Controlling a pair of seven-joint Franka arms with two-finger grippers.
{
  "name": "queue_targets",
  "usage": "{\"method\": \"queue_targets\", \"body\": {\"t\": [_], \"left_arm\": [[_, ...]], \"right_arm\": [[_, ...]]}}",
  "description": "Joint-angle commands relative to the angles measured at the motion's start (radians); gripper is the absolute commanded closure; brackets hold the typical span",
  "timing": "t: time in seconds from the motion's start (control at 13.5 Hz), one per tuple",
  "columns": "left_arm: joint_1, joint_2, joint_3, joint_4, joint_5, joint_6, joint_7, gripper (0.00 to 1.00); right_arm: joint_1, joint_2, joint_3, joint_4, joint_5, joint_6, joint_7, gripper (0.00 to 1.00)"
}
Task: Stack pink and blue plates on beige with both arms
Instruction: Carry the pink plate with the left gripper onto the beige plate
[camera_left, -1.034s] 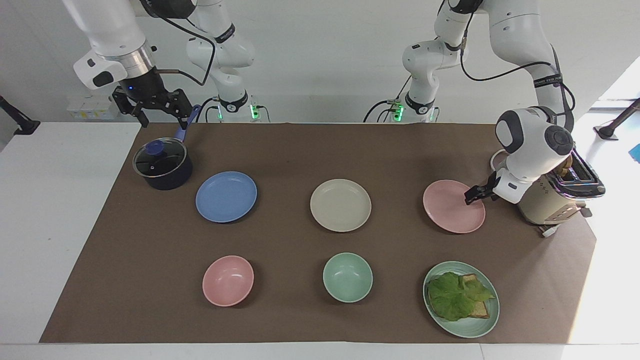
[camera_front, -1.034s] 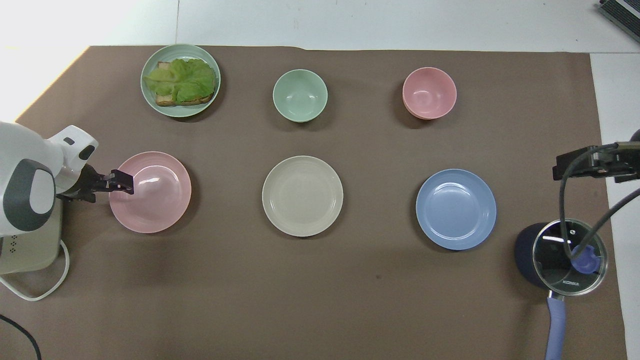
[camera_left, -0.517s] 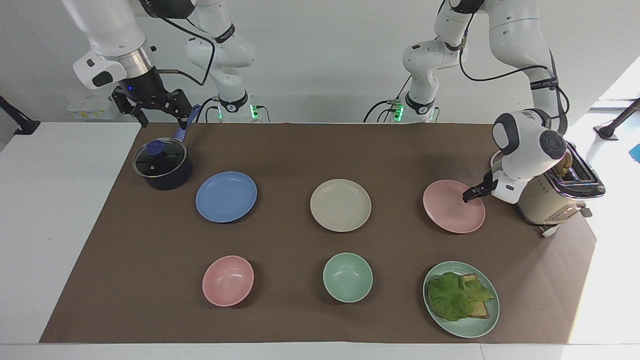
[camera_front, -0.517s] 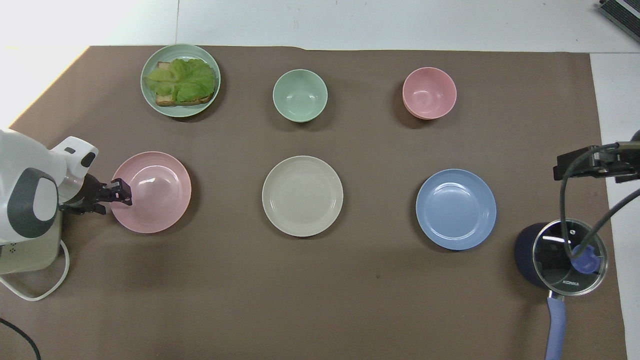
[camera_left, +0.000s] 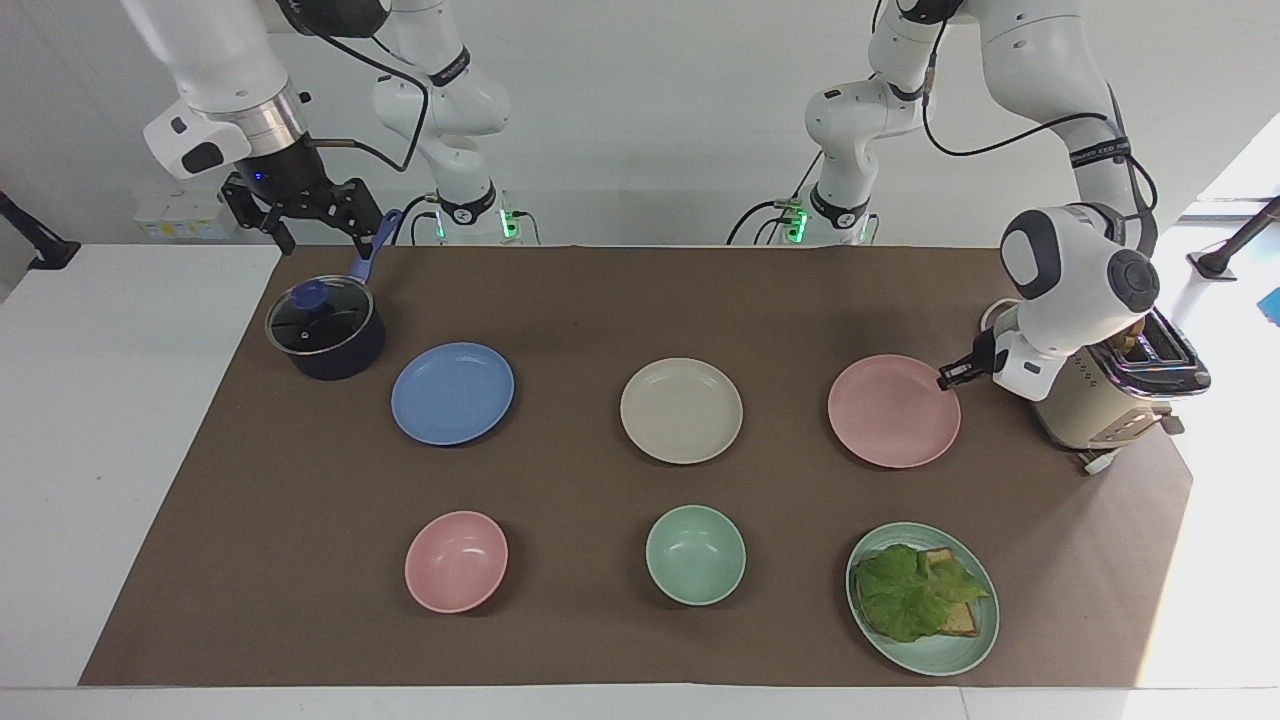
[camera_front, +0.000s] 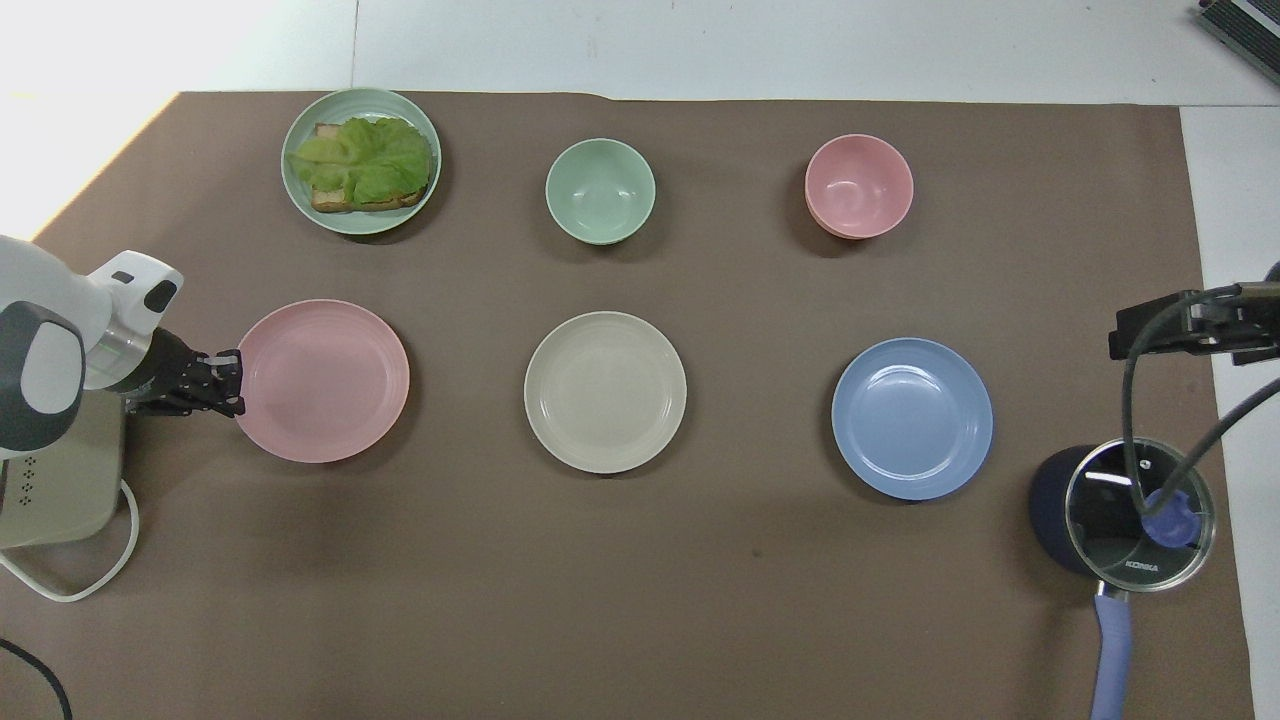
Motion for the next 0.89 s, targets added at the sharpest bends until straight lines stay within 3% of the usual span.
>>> {"method": "queue_targets", "body": {"t": [0.0, 0.15, 0.37, 0.52, 0.67, 0.81], "left_arm": [[-0.034, -0.017, -0.01, 0.126, -0.065, -0.203, -0.066, 1.0], [-0.081, -0.046, -0.051, 0.162, -0.072, -0.262, -0.158, 1.0], [-0.22, -0.068, -0.082, 0.138, -0.079, -0.221, -0.279, 1.0], [-0.325, -0.054, -0.081, 0.112, -0.096, -0.143, -0.284, 1.0], [-0.4, -0.047, -0.081, 0.041, -0.104, 0.021, -0.289, 1.0], [-0.443, 0.008, -0.079, 0.01, -0.119, 0.155, -0.298, 1.0]], "right_arm": [[-0.012, -0.022, 0.003, -0.024, 0.02, 0.015, 0.014, 0.0], [-0.012, -0.022, 0.003, -0.024, 0.02, 0.015, 0.014, 0.0], [-0.012, -0.022, 0.003, -0.024, 0.02, 0.015, 0.014, 0.0], [-0.013, -0.022, 0.002, -0.024, 0.02, 0.015, 0.014, 0.0], [-0.012, -0.022, 0.002, -0.024, 0.019, 0.015, 0.014, 0.0], [-0.012, -0.022, 0.002, -0.024, 0.019, 0.015, 0.014, 0.0]]}}
